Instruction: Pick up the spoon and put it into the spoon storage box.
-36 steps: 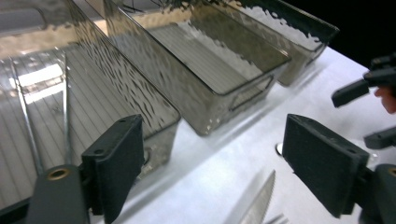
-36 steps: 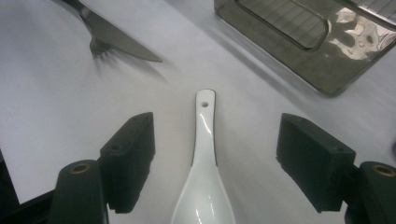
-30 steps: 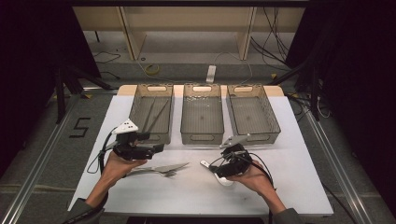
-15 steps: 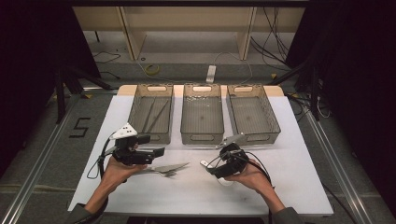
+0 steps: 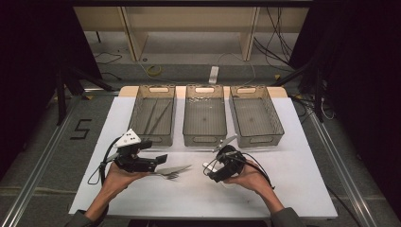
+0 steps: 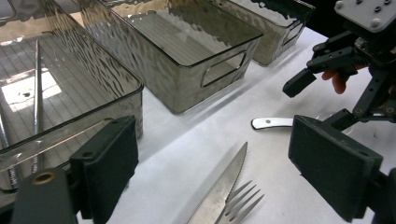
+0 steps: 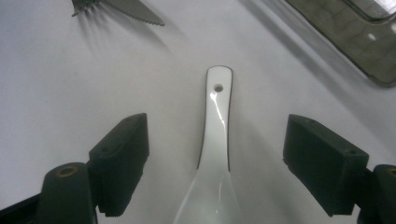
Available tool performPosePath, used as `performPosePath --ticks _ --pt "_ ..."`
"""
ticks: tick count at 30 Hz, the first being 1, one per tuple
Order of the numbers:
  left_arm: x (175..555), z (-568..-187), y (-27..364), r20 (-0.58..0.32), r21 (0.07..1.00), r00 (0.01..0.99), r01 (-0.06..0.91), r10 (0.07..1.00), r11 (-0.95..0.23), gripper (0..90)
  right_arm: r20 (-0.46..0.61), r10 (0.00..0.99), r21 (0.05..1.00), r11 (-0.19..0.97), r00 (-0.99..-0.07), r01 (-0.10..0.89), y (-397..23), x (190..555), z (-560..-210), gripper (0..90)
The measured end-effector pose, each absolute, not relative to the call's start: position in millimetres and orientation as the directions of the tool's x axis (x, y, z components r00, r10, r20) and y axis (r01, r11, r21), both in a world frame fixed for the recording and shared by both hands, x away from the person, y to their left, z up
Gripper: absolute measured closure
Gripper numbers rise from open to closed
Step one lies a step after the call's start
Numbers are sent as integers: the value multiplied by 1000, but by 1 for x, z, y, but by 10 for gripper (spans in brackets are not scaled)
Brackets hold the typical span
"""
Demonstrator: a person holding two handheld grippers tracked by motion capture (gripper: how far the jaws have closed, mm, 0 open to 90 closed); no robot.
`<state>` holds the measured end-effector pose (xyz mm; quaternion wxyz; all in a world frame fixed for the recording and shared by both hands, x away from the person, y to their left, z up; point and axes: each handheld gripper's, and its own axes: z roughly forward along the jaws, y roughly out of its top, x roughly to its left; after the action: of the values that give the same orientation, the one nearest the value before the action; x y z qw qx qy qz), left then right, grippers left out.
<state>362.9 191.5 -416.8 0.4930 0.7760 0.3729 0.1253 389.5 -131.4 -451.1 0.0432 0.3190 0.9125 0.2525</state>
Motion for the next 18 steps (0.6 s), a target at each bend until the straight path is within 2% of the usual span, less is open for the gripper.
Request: performPosePath --ticks 7,18 --pt "358 -416 191 -181 860 687 457 704 -225 153 63 563 451 720 -824 527 -121 394 -456 340" --pt "349 -417 189 -150 863 706 435 692 -257 154 69 576 418 724 -814 548 -121 397 -458 534"
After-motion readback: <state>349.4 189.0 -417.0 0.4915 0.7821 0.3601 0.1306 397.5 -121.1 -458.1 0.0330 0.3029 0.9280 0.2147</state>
